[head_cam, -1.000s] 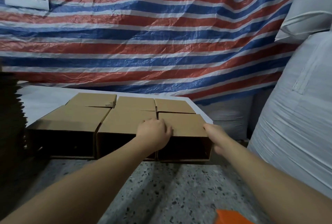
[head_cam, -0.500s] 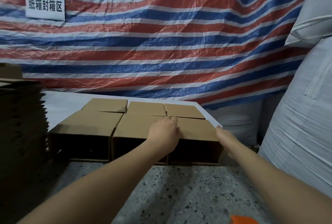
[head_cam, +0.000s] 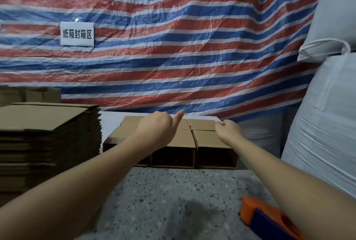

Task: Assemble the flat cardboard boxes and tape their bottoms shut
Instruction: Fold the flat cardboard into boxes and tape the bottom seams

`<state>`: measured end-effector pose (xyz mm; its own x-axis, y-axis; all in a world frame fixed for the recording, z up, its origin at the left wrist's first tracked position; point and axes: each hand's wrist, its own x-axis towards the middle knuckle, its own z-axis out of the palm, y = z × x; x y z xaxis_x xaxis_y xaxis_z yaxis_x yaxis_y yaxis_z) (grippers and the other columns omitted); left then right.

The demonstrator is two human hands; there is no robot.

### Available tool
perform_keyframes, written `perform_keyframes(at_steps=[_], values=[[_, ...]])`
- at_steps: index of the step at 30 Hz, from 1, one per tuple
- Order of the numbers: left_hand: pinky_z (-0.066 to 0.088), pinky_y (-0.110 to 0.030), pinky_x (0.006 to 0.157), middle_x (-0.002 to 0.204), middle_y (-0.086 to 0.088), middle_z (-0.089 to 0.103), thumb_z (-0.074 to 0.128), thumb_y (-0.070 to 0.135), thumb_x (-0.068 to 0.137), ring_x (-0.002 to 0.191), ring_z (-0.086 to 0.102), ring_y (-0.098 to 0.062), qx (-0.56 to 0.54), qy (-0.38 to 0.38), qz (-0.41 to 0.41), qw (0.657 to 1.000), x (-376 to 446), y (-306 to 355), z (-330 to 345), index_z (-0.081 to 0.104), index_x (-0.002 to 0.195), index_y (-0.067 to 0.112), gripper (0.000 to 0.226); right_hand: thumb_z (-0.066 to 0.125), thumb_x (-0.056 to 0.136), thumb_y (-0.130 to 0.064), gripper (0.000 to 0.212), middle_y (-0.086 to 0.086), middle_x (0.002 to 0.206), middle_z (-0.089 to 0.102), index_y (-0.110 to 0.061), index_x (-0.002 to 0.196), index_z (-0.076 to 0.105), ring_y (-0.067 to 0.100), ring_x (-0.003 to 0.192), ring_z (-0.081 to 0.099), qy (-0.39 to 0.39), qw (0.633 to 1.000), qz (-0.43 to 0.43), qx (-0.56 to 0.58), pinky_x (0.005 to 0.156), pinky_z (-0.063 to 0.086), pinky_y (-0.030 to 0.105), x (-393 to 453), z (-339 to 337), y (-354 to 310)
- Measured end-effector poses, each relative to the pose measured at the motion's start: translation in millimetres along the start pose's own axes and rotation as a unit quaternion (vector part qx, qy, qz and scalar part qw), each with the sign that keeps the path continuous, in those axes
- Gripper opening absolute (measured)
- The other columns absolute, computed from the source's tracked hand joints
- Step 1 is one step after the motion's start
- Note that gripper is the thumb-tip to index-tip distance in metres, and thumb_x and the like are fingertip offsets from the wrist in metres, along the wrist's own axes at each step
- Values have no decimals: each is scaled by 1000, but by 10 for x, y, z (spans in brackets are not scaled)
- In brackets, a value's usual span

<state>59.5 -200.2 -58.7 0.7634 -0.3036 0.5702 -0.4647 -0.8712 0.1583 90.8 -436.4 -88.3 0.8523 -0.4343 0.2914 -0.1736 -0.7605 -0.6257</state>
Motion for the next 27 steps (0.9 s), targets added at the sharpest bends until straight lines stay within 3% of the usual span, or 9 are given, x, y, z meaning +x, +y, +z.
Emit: perform_keyframes(at_steps=[4,7,11,14,17,19,21,24,27], values=[[51,-32,60,56,-4,57,19,57,101,53,54,-20,93,28,-5,995,-230,-304,-432,59,59,11,74,38,100,-38,37,7,113,62,-11,108,63,31,108,58,-13,999,-51,-3,100,46,47,-303,-187,-275],[46,-29,56,62,1,55,33,49,102,56,52,-13,129,18,-50,990,-323,-657,-686,54,64,17,54,39,99,-38,36,8,94,64,-12,83,60,26,86,60,-16,998,-61,-3,76,47,37,-417,-299,-376],[51,-36,86,103,-9,63,42,45,100,94,59,-24,196,-51,-137,970,-471,-1169,-856,61,105,9,41,41,98,-40,34,11,97,59,-11,99,59,31,95,62,-28,998,-54,-10,71,44,34,-467,-397,-430],[45,-41,93,126,-15,55,43,50,98,117,52,-32,255,-93,-228,935,-578,-1365,-884,50,127,10,50,41,98,-39,27,6,88,49,-17,84,51,28,91,55,-41,997,-64,-18,65,39,31,-488,-417,-449],[51,-33,77,110,-7,61,45,41,98,99,61,-25,230,-138,-254,929,-622,-1403,-855,54,124,12,39,41,100,-36,31,0,81,46,-22,74,51,24,89,48,-58,995,-73,-27,66,36,29,-511,-413,-462],[51,-31,70,98,-3,59,47,27,96,89,60,-21,234,-136,-245,931,-634,-1384,-842,55,119,13,28,41,100,-37,37,8,99,56,-10,103,66,25,93,51,-67,995,-70,-28,75,38,29,-512,-408,-470],[52,-31,69,95,-2,57,50,19,93,88,60,-20,234,-134,-238,933,-647,-1348,-846,56,117,13,26,41,100,-38,47,12,112,61,-2,122,64,26,97,57,-71,995,-66,-35,77,42,31,-527,-408,-496],[54,-30,72,97,-3,59,51,14,93,90,61,-20,231,-140,-227,936,-652,-1285,-867,58,116,12,24,40,100,-38,47,15,117,64,-3,121,62,28,99,61,-79,994,-68,-44,81,49,35,-543,-388,-515],[44,-25,59,86,2,54,47,9,98,81,59,-17,285,-127,-191,931,-603,-1184,-897,62,115,12,23,40,99,-37,42,12,106,64,-5,111,64,27,93,61,-84,993,-77,-40,71,46,32,-540,-367,-511]])
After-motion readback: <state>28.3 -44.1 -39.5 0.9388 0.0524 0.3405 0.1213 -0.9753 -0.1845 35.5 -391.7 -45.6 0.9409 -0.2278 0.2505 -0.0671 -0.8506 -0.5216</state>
